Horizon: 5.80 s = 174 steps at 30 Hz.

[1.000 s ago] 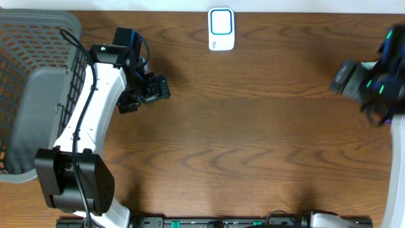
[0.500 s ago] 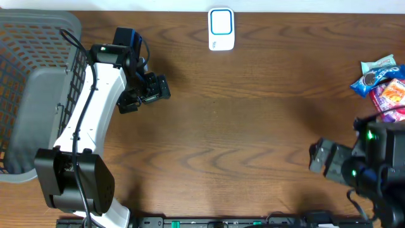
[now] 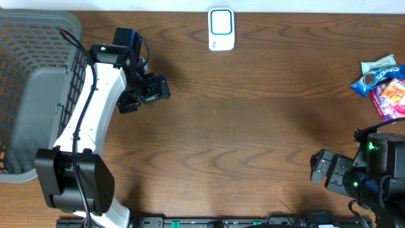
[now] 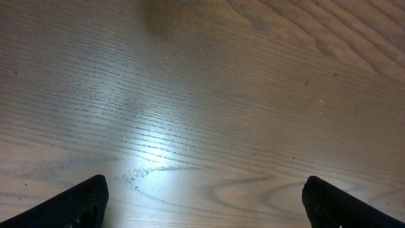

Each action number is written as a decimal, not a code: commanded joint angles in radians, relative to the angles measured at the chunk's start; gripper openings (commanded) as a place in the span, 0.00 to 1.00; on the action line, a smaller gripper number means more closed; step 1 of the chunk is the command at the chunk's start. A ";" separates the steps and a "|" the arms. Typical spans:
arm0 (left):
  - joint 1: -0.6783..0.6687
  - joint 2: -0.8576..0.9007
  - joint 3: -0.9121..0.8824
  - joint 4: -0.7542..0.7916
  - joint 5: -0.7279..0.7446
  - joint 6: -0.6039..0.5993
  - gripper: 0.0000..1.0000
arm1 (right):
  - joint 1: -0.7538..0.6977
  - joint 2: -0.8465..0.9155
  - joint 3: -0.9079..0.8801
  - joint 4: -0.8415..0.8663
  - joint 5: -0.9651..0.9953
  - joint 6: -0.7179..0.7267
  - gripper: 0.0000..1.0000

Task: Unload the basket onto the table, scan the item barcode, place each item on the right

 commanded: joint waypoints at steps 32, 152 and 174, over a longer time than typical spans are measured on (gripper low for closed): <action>0.007 -0.012 0.005 -0.004 0.001 -0.013 0.98 | 0.060 -0.737 -1.022 1.180 -0.189 -0.359 0.99; -0.001 -0.092 -0.045 -0.047 -0.094 0.003 0.98 | -0.014 -0.840 -1.378 1.550 -0.047 -0.399 0.99; -0.018 -0.784 -0.764 0.490 -0.017 0.363 0.98 | -0.014 -0.840 -1.378 1.550 -0.047 -0.399 0.99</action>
